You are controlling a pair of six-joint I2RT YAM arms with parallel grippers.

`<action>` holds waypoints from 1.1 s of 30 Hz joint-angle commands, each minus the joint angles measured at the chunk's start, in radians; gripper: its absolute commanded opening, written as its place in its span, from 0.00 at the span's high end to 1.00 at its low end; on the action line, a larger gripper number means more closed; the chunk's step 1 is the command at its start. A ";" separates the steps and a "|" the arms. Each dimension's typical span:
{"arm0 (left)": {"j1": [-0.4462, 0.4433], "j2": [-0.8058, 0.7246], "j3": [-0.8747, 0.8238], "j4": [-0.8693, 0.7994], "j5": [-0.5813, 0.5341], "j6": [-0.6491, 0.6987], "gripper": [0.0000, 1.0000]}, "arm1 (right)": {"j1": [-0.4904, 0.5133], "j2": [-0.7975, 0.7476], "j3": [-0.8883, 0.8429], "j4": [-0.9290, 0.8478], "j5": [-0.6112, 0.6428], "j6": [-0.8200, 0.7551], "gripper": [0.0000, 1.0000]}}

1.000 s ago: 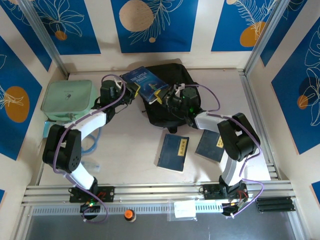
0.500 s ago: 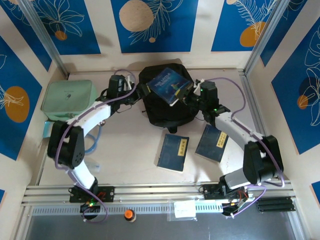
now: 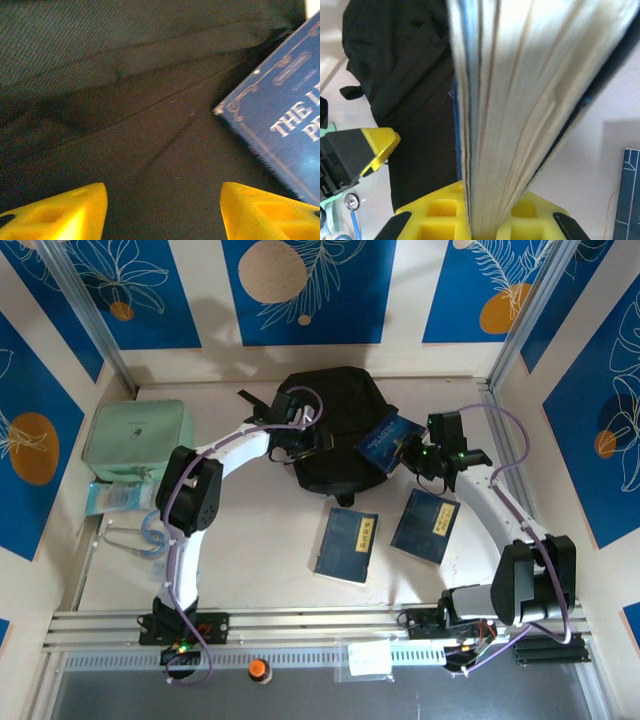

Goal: Pack books, pencil case, and school supplies into a backpack

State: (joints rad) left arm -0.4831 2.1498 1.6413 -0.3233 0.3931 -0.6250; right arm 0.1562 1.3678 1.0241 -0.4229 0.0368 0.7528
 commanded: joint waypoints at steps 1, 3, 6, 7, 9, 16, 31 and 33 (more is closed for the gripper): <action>-0.005 -0.020 -0.054 -0.080 -0.074 0.060 0.41 | -0.001 0.076 0.070 -0.031 -0.051 -0.056 1.00; -0.005 -0.060 -0.138 -0.048 -0.088 0.064 0.41 | 0.003 0.127 0.080 -0.019 -0.076 -0.056 1.00; -0.005 -0.123 -0.260 -0.006 -0.090 0.061 0.41 | 0.018 0.189 0.094 0.013 -0.110 -0.056 1.00; -0.005 -0.144 -0.299 0.004 -0.096 0.058 0.41 | 0.024 0.210 0.102 0.024 -0.128 -0.055 1.00; -0.005 -0.187 -0.359 0.013 -0.110 0.055 0.41 | 0.039 0.242 0.120 0.041 -0.164 -0.051 1.00; -0.003 -0.363 -0.428 -0.024 -0.149 0.187 0.40 | 0.085 0.254 0.182 0.070 -0.206 -0.049 1.00; -0.174 -0.476 -0.319 -0.183 -0.233 0.697 0.37 | -0.034 0.063 0.146 0.041 -0.210 -0.043 1.00; -0.192 -0.455 -0.300 -0.207 -0.242 0.731 0.38 | -0.048 0.051 0.131 0.040 -0.211 -0.041 1.00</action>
State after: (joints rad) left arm -0.6579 1.6703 1.3045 -0.4625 0.1959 -0.0113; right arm 0.1230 1.4551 1.1797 -0.3889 -0.1596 0.7143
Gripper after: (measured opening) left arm 0.620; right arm 0.093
